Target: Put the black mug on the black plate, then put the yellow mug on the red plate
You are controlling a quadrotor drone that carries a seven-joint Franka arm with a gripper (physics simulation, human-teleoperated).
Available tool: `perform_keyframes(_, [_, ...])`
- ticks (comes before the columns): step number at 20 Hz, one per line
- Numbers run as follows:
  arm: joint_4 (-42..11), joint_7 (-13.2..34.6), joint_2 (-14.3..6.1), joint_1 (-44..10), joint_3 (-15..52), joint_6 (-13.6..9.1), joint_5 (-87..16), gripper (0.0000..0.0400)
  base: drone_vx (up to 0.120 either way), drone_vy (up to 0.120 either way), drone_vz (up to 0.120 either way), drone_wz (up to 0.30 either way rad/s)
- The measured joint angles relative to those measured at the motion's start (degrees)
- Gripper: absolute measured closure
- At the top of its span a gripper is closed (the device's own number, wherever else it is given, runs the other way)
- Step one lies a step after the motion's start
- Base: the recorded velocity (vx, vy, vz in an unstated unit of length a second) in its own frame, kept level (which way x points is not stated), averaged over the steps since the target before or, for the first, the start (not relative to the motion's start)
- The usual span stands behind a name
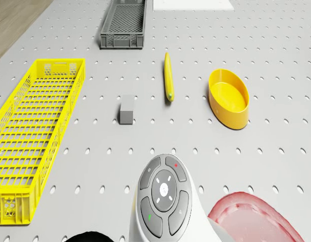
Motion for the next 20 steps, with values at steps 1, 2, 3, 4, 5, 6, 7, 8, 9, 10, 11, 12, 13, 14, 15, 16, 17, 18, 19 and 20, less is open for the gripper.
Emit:
perform_keyframes(1, [0.0,0.0,0.0,0.0,0.0,0.0,0.0,0.029,0.12,-0.12,0.0,0.0])
perform_keyframes(2, [0.0,0.0,-0.01,0.0,0.0,0.01,0.0,0.029,0.12,-0.12,0.0,0.0])
perform_keyframes(3, [0.0,0.01,-0.01,-0.01,0.0,0.01,0.01,0.029,0.12,-0.12,0.0,0.0])
perform_keyframes(4, [0.0,0.01,-0.02,-0.01,0.0,0.02,0.01,0.029,0.12,-0.12,0.0,0.0])
perform_keyframes(5, [0.0,0.01,-0.02,-0.01,0.01,0.02,0.01,0.029,0.12,-0.12,0.0,0.0])
perform_keyframes(6, [0.0,0.01,-0.02,-0.01,0.01,0.02,0.01,0.029,0.12,-0.12,0.0,0.0])
perform_keyframes(7, [0.0,0.01,-0.03,-0.02,0.01,0.03,0.01,0.029,0.12,-0.12,0.0,0.0])
perform_keyframes(8, [0.0,0.02,-0.03,-0.02,0.01,0.03,0.02,0.029,0.12,-0.12,0.0,0.0])
perform_keyframes(9, [0.0,0.02,-0.03,-0.02,0.01,0.03,0.02,0.029,0.12,-0.12,0.0,0.0])
perform_keyframes(10, [0.0,0.02,-0.04,-0.02,0.01,0.04,0.02,0.029,0.12,-0.12,0.0,0.0])
perform_keyframes(11, [0.0,0.02,-0.04,-0.03,0.01,0.04,0.02,0.029,0.12,-0.12,0.0,0.0])
perform_keyframes(12, [0.0,0.02,-0.05,-0.03,0.01,0.04,0.02,0.029,0.12,-0.12,0.0,0.0])
perform_keyframes(13, [0.0,0.02,-0.05,-0.03,0.01,0.05,0.02,0.029,0.12,-0.12,0.0,0.0])
perform_keyframes(14, [0.0,0.03,-0.05,-0.03,0.02,0.05,0.03,0.029,0.12,-0.12,0.0,0.0])
perform_keyframes(15, [0.01,0.03,-0.06,-0.03,0.02,0.05,0.03,0.029,0.12,-0.12,0.0,0.0])
perform_keyframes(16, [0.01,0.03,-0.06,-0.03,0.02,0.06,0.03,0.029,0.12,-0.12,0.0,0.0])
perform_keyframes(17, [0.01,0.03,-0.06,-0.04,0.02,0.06,0.03,0.029,0.12,-0.12,0.0,0.0])
perform_keyframes(18, [0.01,0.03,-0.07,-0.04,0.02,0.06,0.03,0.029,0.12,-0.12,0.0,0.0])
perform_keyframes(19, [0.01,0.03,-0.07,-0.04,0.02,0.07,0.04,0.029,0.12,-0.12,0.0,0.0])
perform_keyframes(20, [0.01,0.03,-0.07,-0.04,0.02,0.07,0.04,0.029,0.08,-0.12,0.0,0.0])
